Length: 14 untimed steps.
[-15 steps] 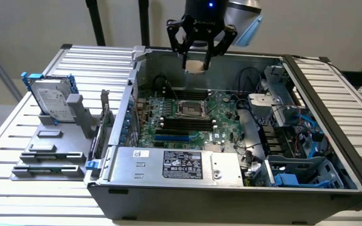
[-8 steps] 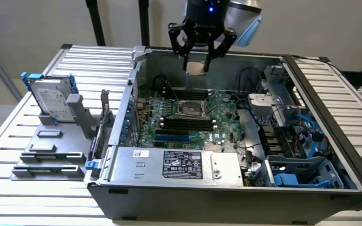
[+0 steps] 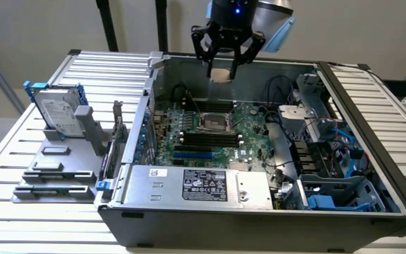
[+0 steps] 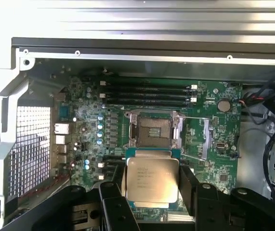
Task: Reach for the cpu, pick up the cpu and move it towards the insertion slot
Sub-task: 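Pick up the cpu and move it towards the insertion slot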
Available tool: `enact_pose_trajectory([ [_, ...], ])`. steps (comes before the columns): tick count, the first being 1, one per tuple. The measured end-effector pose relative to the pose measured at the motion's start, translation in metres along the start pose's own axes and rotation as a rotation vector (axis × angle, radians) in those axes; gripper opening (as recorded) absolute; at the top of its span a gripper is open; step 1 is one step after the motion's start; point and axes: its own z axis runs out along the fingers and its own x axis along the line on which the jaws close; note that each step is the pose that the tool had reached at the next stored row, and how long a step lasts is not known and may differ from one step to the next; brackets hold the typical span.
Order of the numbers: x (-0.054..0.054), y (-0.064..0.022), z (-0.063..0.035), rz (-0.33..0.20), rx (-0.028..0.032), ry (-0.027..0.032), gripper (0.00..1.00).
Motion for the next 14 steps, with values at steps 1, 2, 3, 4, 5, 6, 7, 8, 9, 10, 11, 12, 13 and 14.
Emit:
enact_pose_trajectory([
  [1, -0.0008, 0.0018, 0.0003, 0.001, 0.0001, -0.0003, 0.54],
  [2, -0.0016, 0.0037, 0.0006, 0.001, 0.0006, -0.0007, 0.54],
  [3, -0.0024, 0.0057, 0.0008, 0.002, 0.0013, -0.0011, 0.54],
  [4, -0.0031, 0.0075, 0.001, 0.003, 0.0028, -0.0013, 0.54],
  [5, -0.0035, 0.009, 0.0011, 0.003, 0.0046, -0.0013, 0.54],
  [6, -0.0035, 0.0096, 0.0011, 0.004, 0.0061, -0.0014, 0.54],
  [7, -0.0036, 0.0097, 0.0011, 0.004, 0.0071, -0.0014, 0.54],
  [8, -0.0036, 0.0097, 0.0011, 0.004, 0.0073, -0.0013, 0.54],
  [9, -0.0036, 0.0097, 0.0011, 0.004, 0.0073, -0.0014, 0.54],
  [10, -0.0036, 0.0097, 0.0011, 0.004, 0.0073, -0.0013, 0.54],
  [11, -0.0036, 0.0097, 0.0011, 0.004, 0.0073, -0.0013, 0.54],
  [12, -0.0036, 0.0097, 0.0011, 0.004, 0.0073, -0.0013, 0.54],
  [13, -0.0036, 0.0097, 0.0011, 0.004, 0.0073, -0.0013, 0.54],
  [14, -0.0036, 0.0097, 0.0011, 0.004, 0.0073, -0.0013, 0.54],
])
